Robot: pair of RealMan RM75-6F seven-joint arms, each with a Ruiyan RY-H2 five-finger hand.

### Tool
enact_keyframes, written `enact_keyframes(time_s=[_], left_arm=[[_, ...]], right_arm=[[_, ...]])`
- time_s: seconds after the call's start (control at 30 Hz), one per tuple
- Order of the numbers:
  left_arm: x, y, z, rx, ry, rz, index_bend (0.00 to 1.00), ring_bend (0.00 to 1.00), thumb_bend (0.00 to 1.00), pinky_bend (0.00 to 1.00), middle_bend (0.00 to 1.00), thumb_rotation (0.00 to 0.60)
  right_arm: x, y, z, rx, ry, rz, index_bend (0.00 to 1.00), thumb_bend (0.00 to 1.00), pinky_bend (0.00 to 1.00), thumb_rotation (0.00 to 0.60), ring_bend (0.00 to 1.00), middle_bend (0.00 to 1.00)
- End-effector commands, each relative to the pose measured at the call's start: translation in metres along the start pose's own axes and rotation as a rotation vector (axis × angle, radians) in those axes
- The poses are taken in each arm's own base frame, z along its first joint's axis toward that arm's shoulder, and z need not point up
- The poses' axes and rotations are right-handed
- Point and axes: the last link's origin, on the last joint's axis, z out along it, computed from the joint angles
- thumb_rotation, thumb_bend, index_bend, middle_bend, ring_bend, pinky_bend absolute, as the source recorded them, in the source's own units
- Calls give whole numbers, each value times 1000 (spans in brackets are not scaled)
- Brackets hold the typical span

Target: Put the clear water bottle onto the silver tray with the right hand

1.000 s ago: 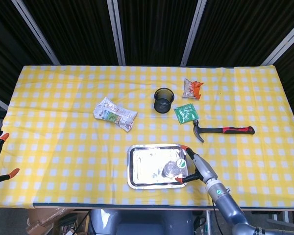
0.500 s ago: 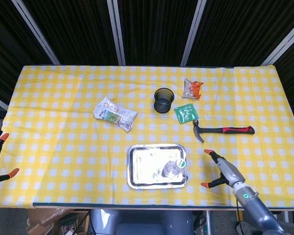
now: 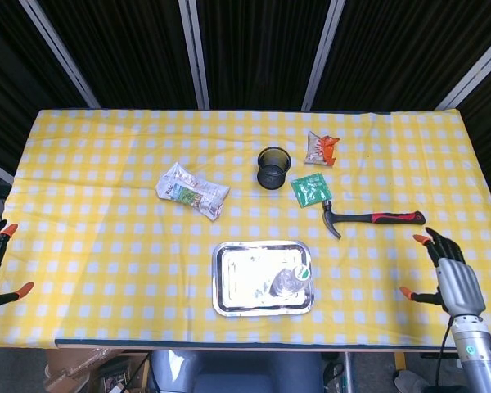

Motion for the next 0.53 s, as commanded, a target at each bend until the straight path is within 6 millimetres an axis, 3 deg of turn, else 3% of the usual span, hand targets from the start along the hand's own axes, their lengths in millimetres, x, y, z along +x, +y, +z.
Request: enact_keyframes(time_s=[0.03,0.37,0.53], left_arm=[[0,0,0,1,0,1,42,0,189,0,0,600],[1,-5,4,16,2,-4,43,0,190,0,0,600],[-2,-4,6,14,-13,4,42,0,190,0,0,600]], right_arm=[[-16,22,-19,26,98,-184,206,168,0,600,14,72],[-11,34,-24,49,133,-346,213,168,0,600,0,72],[-13,32,-27,44,105,-330,136,119,0,600,0,56]])
